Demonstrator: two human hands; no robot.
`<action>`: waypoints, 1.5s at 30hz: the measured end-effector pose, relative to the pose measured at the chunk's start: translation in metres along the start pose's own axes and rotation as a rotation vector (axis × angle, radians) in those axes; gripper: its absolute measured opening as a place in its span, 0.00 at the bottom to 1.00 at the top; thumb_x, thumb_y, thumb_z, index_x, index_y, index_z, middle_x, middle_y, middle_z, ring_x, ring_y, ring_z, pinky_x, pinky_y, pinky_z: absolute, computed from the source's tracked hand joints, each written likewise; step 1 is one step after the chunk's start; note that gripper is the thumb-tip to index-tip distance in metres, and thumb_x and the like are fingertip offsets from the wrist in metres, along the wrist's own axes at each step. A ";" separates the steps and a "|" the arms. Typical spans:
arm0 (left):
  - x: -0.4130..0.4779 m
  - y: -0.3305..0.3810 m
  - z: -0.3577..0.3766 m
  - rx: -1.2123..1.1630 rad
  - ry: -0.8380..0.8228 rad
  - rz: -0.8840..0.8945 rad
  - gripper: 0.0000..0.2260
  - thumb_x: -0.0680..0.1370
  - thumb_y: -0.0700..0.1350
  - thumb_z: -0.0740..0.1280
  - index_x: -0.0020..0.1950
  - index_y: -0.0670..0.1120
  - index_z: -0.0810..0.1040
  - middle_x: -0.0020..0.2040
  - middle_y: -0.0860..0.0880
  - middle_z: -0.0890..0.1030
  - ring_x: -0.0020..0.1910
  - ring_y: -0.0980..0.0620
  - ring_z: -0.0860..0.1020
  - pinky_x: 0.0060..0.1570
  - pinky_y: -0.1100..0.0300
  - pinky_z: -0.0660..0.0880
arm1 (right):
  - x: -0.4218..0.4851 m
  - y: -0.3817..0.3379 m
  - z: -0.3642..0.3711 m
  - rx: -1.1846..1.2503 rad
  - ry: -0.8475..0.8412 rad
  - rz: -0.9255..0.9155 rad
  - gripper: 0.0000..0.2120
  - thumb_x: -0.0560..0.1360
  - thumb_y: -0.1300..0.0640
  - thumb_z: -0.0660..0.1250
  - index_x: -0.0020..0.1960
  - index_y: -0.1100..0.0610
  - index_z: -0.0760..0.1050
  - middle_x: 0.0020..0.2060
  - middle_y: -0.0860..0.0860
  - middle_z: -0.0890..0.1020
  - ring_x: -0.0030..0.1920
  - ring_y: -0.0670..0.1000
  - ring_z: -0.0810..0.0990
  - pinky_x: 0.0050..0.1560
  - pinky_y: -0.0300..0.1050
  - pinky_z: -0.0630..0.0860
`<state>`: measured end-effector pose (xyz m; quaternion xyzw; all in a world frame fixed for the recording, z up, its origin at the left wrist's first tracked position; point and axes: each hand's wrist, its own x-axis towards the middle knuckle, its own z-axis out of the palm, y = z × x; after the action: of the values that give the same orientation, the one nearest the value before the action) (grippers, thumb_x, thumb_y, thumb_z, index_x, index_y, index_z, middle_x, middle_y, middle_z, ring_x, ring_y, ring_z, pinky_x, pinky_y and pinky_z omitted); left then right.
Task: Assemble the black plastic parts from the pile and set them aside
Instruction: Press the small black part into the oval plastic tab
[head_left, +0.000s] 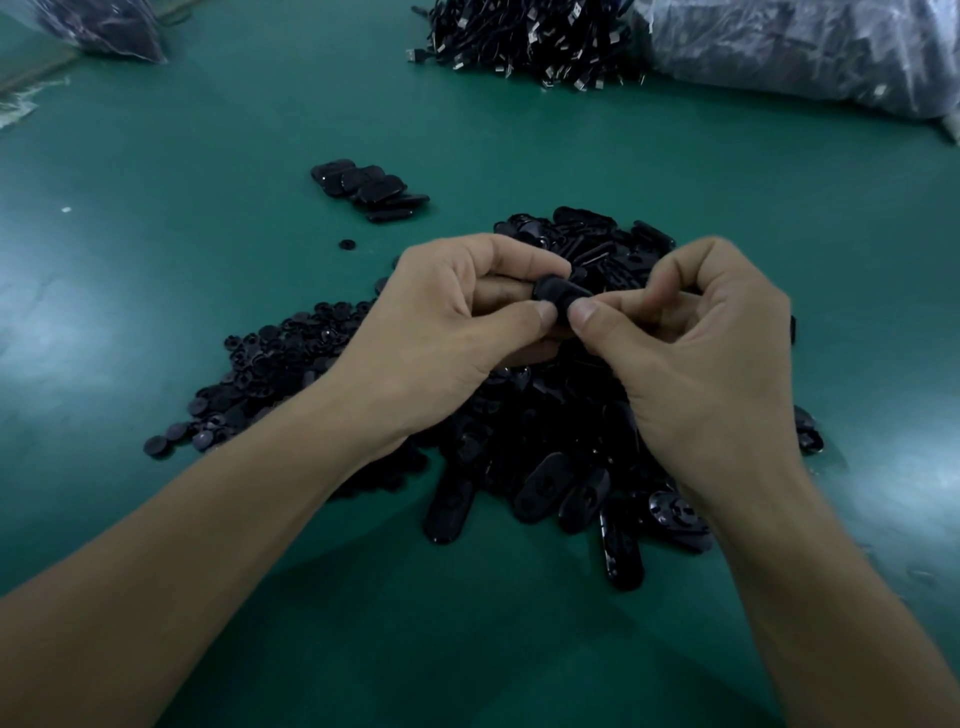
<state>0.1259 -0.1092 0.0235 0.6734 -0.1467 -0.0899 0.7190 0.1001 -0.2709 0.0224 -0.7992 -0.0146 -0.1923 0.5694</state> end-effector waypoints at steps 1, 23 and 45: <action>0.000 0.000 0.000 0.014 -0.004 0.007 0.09 0.78 0.32 0.68 0.54 0.44 0.80 0.43 0.48 0.87 0.44 0.52 0.86 0.46 0.62 0.82 | 0.000 0.000 0.000 -0.001 -0.001 -0.001 0.15 0.70 0.60 0.75 0.40 0.51 0.68 0.36 0.47 0.86 0.39 0.51 0.86 0.46 0.59 0.83; -0.001 0.000 0.000 -0.050 -0.033 -0.041 0.06 0.81 0.36 0.65 0.54 0.41 0.80 0.45 0.44 0.87 0.45 0.49 0.86 0.44 0.60 0.82 | 0.008 0.007 -0.014 -0.007 -0.132 0.057 0.13 0.65 0.43 0.80 0.43 0.49 0.82 0.33 0.49 0.84 0.32 0.45 0.80 0.34 0.42 0.76; 0.004 0.001 -0.008 -0.071 -0.020 -0.090 0.09 0.72 0.41 0.72 0.51 0.41 0.82 0.38 0.45 0.85 0.36 0.53 0.83 0.39 0.63 0.81 | 0.004 0.001 -0.009 0.104 -0.229 0.029 0.05 0.74 0.61 0.74 0.45 0.52 0.83 0.33 0.46 0.85 0.33 0.40 0.81 0.35 0.30 0.74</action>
<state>0.1327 -0.1029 0.0248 0.6524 -0.1199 -0.1339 0.7362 0.1016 -0.2803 0.0258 -0.7855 -0.0779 -0.0907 0.6072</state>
